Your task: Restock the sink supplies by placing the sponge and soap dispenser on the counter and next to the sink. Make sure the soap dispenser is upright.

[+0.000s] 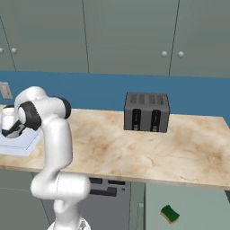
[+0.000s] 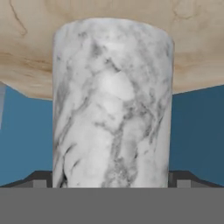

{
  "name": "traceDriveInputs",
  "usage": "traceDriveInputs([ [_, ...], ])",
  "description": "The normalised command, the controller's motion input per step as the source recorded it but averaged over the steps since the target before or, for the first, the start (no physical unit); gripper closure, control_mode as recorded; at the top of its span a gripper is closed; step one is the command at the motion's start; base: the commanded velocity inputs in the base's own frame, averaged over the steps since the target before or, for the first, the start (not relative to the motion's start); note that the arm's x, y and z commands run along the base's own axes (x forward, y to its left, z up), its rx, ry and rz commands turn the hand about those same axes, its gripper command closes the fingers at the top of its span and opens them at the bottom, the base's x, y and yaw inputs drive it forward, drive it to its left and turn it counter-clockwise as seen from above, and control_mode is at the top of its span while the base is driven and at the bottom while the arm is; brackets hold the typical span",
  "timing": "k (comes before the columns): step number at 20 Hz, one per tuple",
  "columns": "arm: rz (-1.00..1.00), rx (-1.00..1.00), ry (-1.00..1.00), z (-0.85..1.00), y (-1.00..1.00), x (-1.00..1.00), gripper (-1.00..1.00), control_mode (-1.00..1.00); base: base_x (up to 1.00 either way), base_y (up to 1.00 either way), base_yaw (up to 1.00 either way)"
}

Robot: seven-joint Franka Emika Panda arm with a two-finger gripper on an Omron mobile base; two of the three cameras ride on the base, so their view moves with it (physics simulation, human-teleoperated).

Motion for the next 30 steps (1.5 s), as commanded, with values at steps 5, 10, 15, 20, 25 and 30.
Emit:
traceDriveInputs([
  [5, -0.05, 0.00, -0.03, -0.58, 0.21, 0.00, 1.00, -1.00, 0.00, 0.00, 0.00],
  [10, -0.05, 0.00, -0.08, -0.33, 0.03, 0.02, 1.00, -1.00, 0.00, 0.00, 0.00],
  [15, -0.06, -0.01, -0.10, -0.19, 0.14, 0.11, 1.00, -1.00, 0.00, 0.00, 0.00],
  [20, -0.01, 0.00, -0.05, -0.36, 0.12, 0.08, 1.00, -1.00, 0.00, 0.00, 0.00],
  [25, 0.01, 0.06, -0.16, -0.52, 0.00, 0.00, 1.00, -1.00, 0.00, 0.00, 0.00],
  [30, 0.03, 0.09, -0.14, -0.57, 0.00, 0.00, 1.00, -1.00, 0.00, 0.00, 0.00],
])
